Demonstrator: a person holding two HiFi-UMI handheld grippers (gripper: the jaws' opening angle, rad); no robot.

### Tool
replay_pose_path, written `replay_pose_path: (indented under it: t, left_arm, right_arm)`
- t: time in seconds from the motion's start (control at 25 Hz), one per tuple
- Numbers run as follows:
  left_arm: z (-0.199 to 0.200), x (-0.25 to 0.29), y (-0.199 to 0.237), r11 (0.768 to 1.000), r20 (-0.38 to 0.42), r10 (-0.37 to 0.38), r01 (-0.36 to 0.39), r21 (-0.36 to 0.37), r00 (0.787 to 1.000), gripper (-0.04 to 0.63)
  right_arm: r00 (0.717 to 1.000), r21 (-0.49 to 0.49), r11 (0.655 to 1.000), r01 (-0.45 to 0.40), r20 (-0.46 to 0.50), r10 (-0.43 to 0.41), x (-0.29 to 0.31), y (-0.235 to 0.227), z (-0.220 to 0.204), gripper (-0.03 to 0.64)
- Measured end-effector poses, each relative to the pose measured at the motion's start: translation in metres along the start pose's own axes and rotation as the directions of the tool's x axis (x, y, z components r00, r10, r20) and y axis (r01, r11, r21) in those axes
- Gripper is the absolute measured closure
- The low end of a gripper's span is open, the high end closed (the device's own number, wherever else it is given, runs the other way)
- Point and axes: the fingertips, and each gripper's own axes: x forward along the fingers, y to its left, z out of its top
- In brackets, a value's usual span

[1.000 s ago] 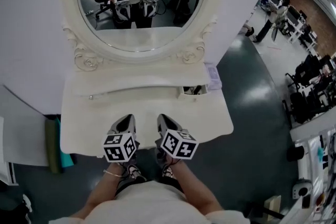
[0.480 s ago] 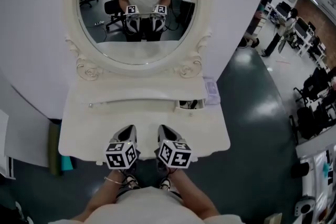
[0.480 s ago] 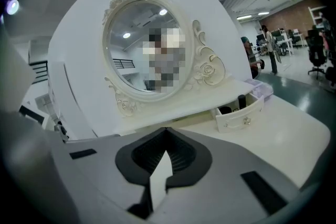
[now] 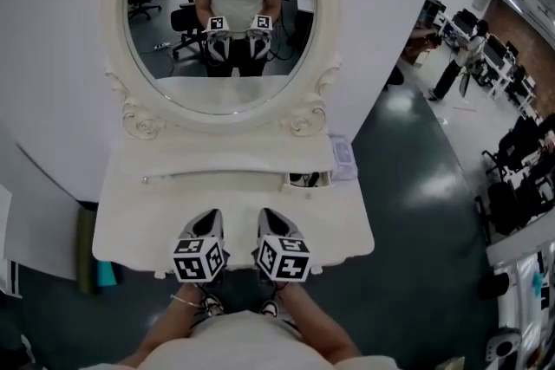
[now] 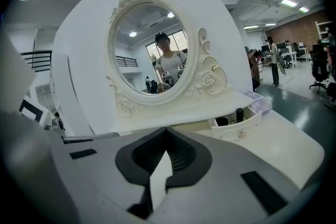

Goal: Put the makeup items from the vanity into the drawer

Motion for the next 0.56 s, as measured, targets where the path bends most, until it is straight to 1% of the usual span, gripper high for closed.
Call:
replay_pose_path:
  t: [0.56]
  left_arm:
    - [-0.006, -0.012, 0.001, 1.0, -0.009, 0.0, 0.0, 0.022, 1.0, 0.592]
  right_arm:
    - [0.997, -0.115, 0.991, 0.075, 0.026, -0.073, -0.013, 0.001, 0.001, 0.6]
